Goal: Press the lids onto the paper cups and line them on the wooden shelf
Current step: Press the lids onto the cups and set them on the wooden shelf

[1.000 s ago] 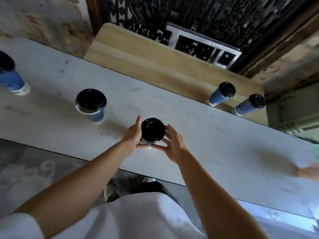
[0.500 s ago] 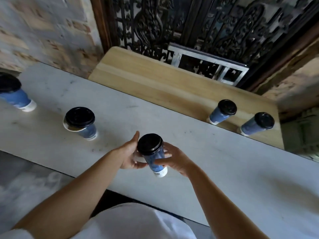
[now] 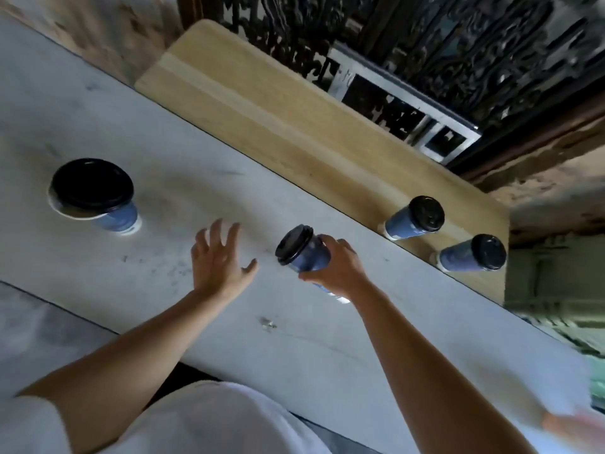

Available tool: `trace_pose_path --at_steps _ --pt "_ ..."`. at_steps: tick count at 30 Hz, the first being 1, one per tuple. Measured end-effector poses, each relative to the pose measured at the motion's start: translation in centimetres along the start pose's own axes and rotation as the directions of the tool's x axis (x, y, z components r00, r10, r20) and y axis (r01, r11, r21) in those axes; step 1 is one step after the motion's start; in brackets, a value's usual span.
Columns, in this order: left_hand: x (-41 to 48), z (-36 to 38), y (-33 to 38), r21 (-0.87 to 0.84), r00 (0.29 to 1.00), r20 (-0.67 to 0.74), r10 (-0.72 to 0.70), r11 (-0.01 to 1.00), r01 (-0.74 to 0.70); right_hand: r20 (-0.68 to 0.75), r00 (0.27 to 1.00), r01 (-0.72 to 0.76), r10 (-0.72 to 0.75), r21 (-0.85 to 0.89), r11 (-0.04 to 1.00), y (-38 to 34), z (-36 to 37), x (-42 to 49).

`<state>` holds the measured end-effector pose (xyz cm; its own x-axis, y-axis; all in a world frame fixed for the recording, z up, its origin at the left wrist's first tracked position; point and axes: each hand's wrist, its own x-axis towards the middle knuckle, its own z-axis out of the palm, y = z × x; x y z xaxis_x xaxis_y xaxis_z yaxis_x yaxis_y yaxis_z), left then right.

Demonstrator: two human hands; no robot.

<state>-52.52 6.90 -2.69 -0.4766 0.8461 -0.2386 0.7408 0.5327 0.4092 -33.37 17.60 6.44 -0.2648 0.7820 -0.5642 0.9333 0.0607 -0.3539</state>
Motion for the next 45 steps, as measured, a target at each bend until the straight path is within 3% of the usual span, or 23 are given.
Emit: trace_pose_path --at_steps 3,8,10,13,17,19,28,35,45 --pt "0.6 2.5 -1.2 0.153 0.993 0.101 -0.057 0.987 0.041 0.013 1.000 0.025 -0.023 -0.094 0.995 -1.3 -1.4 1.5" --pt "0.5 5.7 -1.4 0.181 0.998 0.024 -0.051 0.982 0.046 0.065 0.991 0.132 -0.115 -0.471 0.872 -3.3 -4.7 3.1" --pt "0.7 6.0 -1.1 0.172 0.997 0.004 -0.072 0.983 0.070 0.081 0.982 0.178 -0.169 -0.680 0.712 -4.7 -7.1 3.4" --pt "0.5 6.0 -1.2 0.187 0.997 0.011 -0.072 0.980 0.069 0.085 0.950 0.201 -0.302 -0.903 0.380 -7.4 -10.7 3.3" --pt "0.2 6.0 -1.4 0.109 1.000 -0.011 -0.024 0.994 0.025 0.168 0.915 0.179 -0.366 -0.984 -0.005 -10.8 -13.4 3.0" --pt "0.2 6.1 -1.3 0.086 1.000 -0.019 0.001 0.996 0.001 0.197 0.893 0.164 -0.404 -0.980 -0.114 -12.4 -13.8 2.8" --pt "0.2 6.0 -1.2 0.046 0.999 -0.035 0.041 0.998 -0.039 0.167 0.885 0.067 -0.434 -0.969 -0.237 -14.5 -12.0 2.8" --pt "0.2 6.2 -1.3 0.062 0.998 -0.057 0.029 0.998 -0.026 0.189 0.875 0.137 -0.446 -0.980 -0.145 -14.6 -11.7 2.2" --pt "0.3 6.3 -1.2 0.098 0.998 -0.067 0.020 0.995 -0.014 0.203 0.891 0.144 -0.406 -0.975 -0.172 -13.7 -11.4 2.6"
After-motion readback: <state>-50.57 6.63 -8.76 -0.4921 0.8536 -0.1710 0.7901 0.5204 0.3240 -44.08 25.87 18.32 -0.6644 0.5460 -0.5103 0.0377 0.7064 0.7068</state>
